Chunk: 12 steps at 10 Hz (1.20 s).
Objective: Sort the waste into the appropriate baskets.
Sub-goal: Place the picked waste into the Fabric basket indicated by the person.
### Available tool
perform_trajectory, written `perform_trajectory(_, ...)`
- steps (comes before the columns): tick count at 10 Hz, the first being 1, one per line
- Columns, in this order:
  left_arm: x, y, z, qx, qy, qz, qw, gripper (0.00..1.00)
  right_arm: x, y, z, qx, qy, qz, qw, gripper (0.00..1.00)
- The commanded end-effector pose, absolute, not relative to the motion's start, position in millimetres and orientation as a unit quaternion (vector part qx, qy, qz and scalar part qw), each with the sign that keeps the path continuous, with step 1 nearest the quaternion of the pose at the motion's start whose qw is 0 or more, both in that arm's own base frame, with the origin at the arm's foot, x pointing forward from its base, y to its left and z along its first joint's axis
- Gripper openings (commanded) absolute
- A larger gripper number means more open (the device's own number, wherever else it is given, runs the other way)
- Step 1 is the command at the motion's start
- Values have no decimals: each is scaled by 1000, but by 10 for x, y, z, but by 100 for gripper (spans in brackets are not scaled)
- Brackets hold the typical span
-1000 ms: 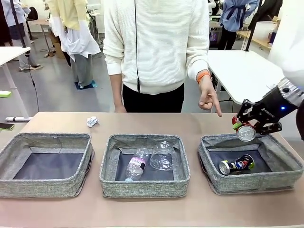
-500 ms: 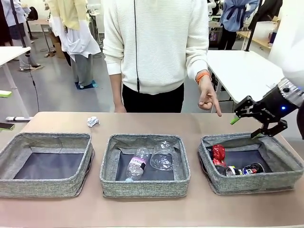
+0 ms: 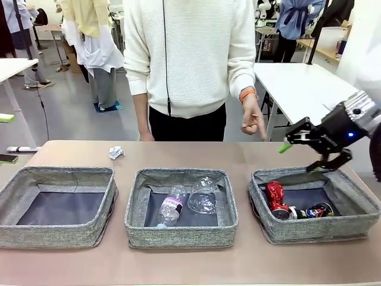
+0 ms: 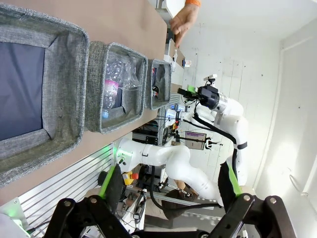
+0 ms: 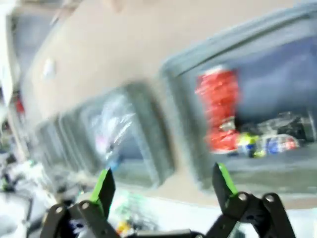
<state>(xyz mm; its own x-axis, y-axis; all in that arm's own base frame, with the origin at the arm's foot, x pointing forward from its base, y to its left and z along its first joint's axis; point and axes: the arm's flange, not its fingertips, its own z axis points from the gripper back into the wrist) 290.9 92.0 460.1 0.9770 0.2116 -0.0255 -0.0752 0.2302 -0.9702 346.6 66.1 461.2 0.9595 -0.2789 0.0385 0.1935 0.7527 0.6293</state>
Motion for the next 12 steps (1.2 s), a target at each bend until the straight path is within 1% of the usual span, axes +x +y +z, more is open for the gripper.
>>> perform_trajectory(1, 2911, 922, 4614, -618, -64, 86, 779, 100, 3117, 776, 4524, 581, 131, 123, 794, 100)
perform_trajectory(2, 2911, 922, 4614, -618, -64, 86, 779, 100, 3148, 782, 4588, 673, 139, 144, 712, 100)
perform_trajectory(3, 2911, 922, 4614, -618, -64, 86, 779, 100, 3168, 720, 4608, 744, 92, 142, 647, 100)
perform_trajectory(4, 2911, 922, 4614, -618, -64, 86, 779, 100, 3164, 659, 4523, 776, 73, 133, 612, 100)
perform_trajectory(5, 2911, 922, 4614, -618, -64, 86, 779, 100, 3129, 610, 4403, 785, 73, 117, 604, 100)
perform_trajectory(6, 2911, 922, 4614, -618, -64, 86, 779, 100, 3078, 572, 4244, 770, 79, 100, 625, 100)
perform_trajectory(7, 2911, 922, 4614, -618, -64, 86, 779, 100, 3019, 519, 3985, 743, 93, 39, 662, 100)
perform_trajectory(8, 2911, 922, 4614, -618, -64, 86, 779, 100, 3210, 633, 4710, 703, -14, 91, 705, 100)
perform_trajectory(12, 2911, 922, 4614, -618, -64, 86, 779, 100, 3210, 633, 4710, 703, -14, 91, 705, 100)
